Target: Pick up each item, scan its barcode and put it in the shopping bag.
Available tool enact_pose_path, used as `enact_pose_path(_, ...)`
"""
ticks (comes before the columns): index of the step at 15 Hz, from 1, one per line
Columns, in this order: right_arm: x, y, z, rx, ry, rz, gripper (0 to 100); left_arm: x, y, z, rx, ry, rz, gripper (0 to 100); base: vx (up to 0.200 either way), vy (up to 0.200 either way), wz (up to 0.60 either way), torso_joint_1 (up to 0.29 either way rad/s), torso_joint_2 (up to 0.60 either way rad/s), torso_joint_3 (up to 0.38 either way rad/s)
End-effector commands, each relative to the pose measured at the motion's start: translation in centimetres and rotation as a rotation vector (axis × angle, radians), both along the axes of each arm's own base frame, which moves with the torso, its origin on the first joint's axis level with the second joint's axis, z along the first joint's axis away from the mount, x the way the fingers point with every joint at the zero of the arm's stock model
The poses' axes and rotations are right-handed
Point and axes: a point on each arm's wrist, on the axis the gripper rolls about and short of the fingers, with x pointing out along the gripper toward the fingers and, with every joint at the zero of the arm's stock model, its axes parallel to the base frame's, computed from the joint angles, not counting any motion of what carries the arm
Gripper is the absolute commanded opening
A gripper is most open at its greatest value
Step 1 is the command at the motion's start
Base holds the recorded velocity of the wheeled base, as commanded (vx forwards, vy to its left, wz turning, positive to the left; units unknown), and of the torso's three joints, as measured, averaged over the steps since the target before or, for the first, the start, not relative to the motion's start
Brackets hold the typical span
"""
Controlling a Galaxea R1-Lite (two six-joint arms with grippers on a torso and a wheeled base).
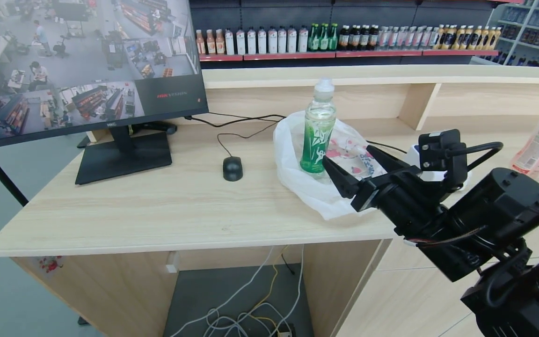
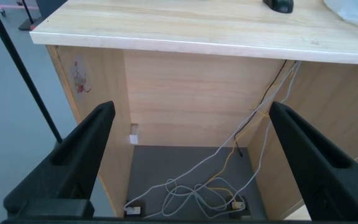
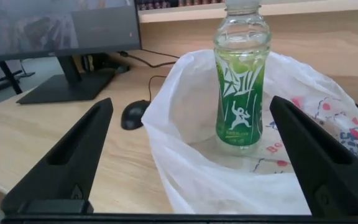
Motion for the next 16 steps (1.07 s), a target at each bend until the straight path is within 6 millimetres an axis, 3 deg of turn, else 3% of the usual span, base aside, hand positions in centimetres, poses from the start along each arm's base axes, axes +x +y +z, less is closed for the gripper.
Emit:
enact_pose_path(1, 0.15, 0.09, -0.15, 0.0, 0.003, 0.0, 100, 0.0, 0.0, -0.02, -0.001, 0.002, 0.001, 100, 0.0, -0.2, 0.0, -0.002, 0.0, 0.002)
enact_pose_path(16, 0.34, -0.07, 0.52, 0.005, -0.025, -0.013, 100, 0.0, 0.0, -0.02, -0.007, 0.001, 0.001, 100, 0.0, -0.2, 0.0, 0.005, 0.0, 0.004)
